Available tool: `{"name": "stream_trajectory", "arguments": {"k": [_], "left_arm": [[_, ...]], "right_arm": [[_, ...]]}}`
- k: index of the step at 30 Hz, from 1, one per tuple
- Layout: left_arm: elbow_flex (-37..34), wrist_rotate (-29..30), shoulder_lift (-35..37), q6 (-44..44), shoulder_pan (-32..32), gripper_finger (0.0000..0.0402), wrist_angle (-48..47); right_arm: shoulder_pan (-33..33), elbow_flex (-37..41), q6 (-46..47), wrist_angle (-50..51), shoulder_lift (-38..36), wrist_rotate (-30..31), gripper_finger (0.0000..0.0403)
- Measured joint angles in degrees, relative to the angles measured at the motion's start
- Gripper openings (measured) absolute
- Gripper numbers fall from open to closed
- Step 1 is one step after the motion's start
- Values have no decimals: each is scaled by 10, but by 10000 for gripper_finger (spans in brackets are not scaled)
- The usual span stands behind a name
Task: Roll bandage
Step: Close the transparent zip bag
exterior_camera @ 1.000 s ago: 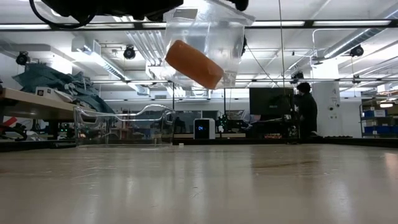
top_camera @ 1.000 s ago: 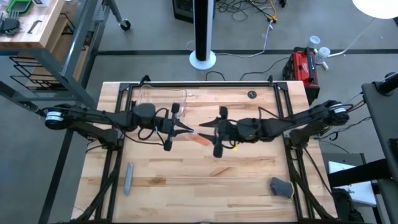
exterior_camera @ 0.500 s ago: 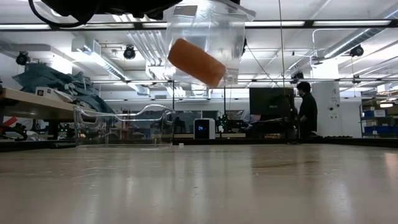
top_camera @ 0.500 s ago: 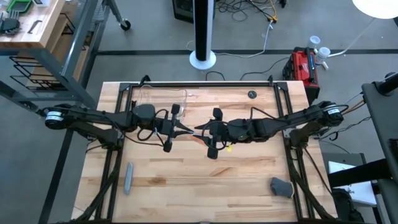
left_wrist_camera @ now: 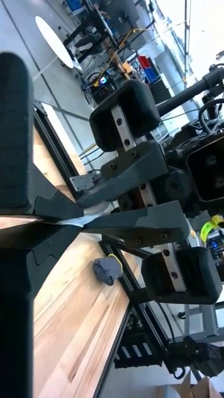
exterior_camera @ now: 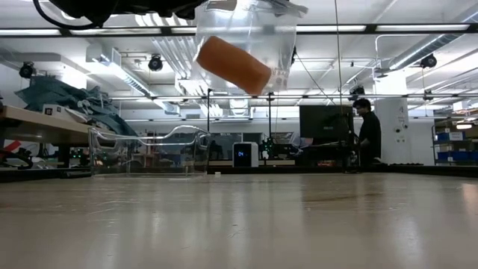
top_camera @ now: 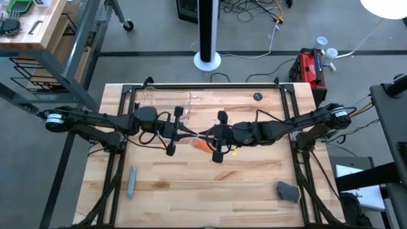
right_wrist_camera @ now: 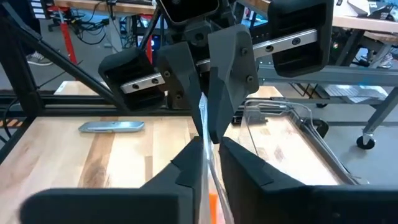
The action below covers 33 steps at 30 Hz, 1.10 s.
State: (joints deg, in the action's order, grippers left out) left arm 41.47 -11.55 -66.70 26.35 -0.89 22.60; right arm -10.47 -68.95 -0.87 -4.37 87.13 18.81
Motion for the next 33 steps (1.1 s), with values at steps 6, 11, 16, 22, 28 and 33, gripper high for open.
{"name": "stream_trajectory", "arguments": {"k": [6,11,16,22,28,33], "left_arm": [[0,0,0,0,0,0,-1],[0,0,0,2,0,0,-4],[0,-7,0,2,1,0,-8],[0,-10,0,2,0,0,-12],[0,-3,0,-50,0,0,-12],[0,1,0,-99,-3,15,-8]], "right_arm": [[1,0,15,8,0,-19,19],[4,0,33,18,0,-23,69],[4,0,34,26,-3,-23,92],[2,0,15,30,-4,-24,12],[0,0,22,47,-5,-3,8],[-1,1,14,50,-5,22,2]]}}
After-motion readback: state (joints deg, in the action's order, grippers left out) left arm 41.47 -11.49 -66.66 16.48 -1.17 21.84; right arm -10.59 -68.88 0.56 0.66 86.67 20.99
